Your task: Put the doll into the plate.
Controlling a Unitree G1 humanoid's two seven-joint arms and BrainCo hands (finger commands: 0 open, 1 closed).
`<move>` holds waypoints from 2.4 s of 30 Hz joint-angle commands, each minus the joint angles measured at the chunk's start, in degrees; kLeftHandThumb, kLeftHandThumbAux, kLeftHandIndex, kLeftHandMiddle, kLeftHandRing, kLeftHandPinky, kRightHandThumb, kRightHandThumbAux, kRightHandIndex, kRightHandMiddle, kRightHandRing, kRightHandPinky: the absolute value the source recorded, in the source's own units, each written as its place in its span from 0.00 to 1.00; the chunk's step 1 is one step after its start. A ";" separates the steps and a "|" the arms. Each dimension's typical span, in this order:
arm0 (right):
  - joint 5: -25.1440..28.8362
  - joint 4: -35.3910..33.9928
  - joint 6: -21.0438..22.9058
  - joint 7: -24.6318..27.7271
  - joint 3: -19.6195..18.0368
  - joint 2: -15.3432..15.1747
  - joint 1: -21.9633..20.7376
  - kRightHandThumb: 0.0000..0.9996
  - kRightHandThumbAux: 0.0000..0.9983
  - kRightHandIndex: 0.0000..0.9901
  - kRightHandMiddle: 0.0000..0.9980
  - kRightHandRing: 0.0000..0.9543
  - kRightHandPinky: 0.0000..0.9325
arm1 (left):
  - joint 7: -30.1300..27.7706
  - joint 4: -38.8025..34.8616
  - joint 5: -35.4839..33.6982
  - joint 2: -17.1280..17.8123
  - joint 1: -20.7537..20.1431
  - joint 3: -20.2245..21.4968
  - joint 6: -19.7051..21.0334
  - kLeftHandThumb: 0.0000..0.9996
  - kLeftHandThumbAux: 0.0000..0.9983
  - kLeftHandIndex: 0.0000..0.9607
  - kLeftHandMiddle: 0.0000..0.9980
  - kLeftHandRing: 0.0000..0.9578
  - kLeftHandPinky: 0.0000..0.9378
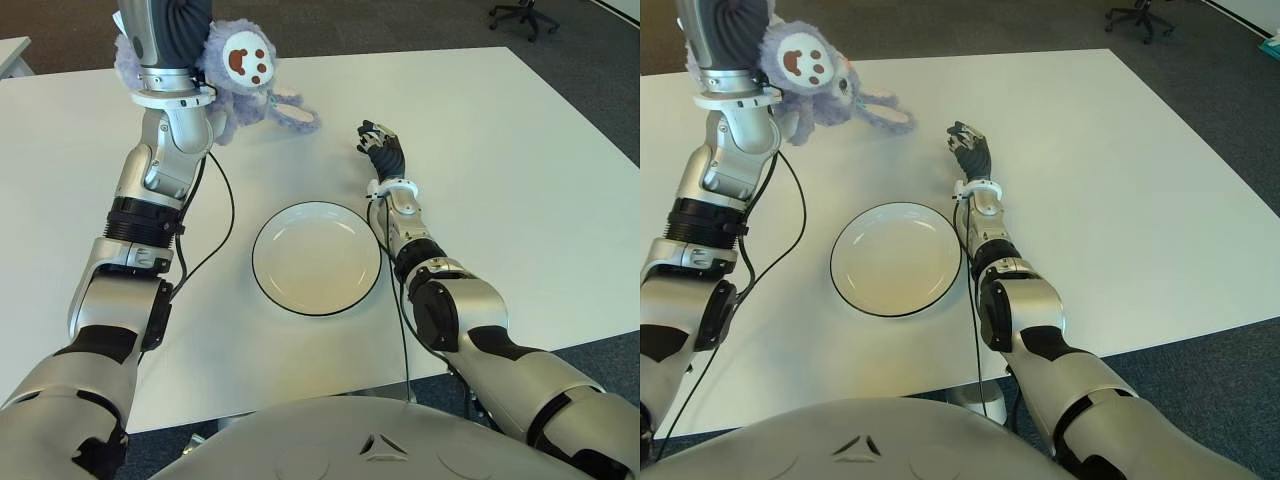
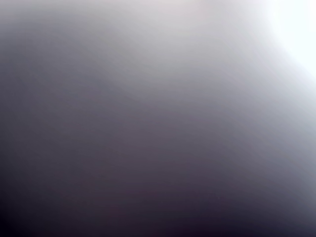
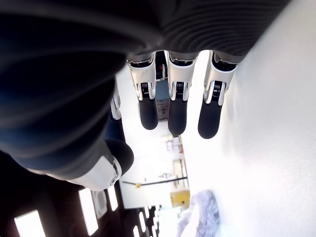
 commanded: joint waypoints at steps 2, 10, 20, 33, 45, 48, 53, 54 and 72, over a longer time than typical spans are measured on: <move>0.17 5.68 5.64 -0.77 -0.49 0.60 8.24 0.69 0.73 0.40 0.15 0.17 0.26 | -2.36 -1.86 0.64 -0.11 -0.99 -0.89 -0.75 0.86 0.67 0.42 0.54 0.88 0.89; 0.16 5.70 5.56 -0.66 -0.49 0.55 8.34 0.69 0.74 0.40 0.16 0.17 0.26 | -3.99 -3.79 0.37 -0.53 -0.83 -1.10 -0.75 0.86 0.66 0.42 0.54 0.88 0.89; 0.33 5.73 5.42 -0.22 -0.62 0.49 8.45 0.69 0.74 0.40 0.16 0.17 0.25 | -5.63 -8.36 1.83 -1.05 0.18 -2.08 -0.61 0.86 0.66 0.42 0.54 0.87 0.89; 0.18 5.70 5.28 -0.13 -0.45 0.47 8.52 0.69 0.73 0.40 0.16 0.17 0.25 | -7.32 -14.87 5.95 -1.94 2.78 -3.34 1.85 0.86 0.66 0.42 0.54 0.87 0.88; 0.16 5.73 5.57 -0.13 -0.43 0.27 8.55 0.69 0.74 0.41 0.16 0.17 0.25 | -6.54 -17.20 8.47 -2.78 3.35 -3.91 2.90 0.85 0.67 0.42 0.53 0.85 0.86; 0.21 5.75 5.62 -0.14 -0.48 0.25 8.59 0.69 0.74 0.41 0.16 0.17 0.25 | -6.44 -17.54 9.21 -2.76 3.58 -3.88 3.22 0.85 0.67 0.42 0.53 0.85 0.86; 0.31 5.77 5.66 -0.09 -0.58 0.25 8.62 0.69 0.74 0.41 0.16 0.17 0.26 | -7.18 -18.37 9.92 -2.75 4.14 -3.95 3.74 0.85 0.67 0.42 0.53 0.85 0.86; 0.34 5.77 5.67 -0.10 -0.61 0.25 8.62 0.69 0.74 0.41 0.16 0.17 0.26 | -7.41 -18.59 9.94 -2.79 4.31 -3.93 3.94 0.85 0.67 0.42 0.53 0.84 0.85; 0.46 5.75 5.55 -0.07 -0.73 0.14 8.62 0.69 0.74 0.41 0.16 0.17 0.26 | -5.62 -20.04 11.03 -3.58 6.47 -3.79 2.99 0.85 0.67 0.42 0.53 0.85 0.86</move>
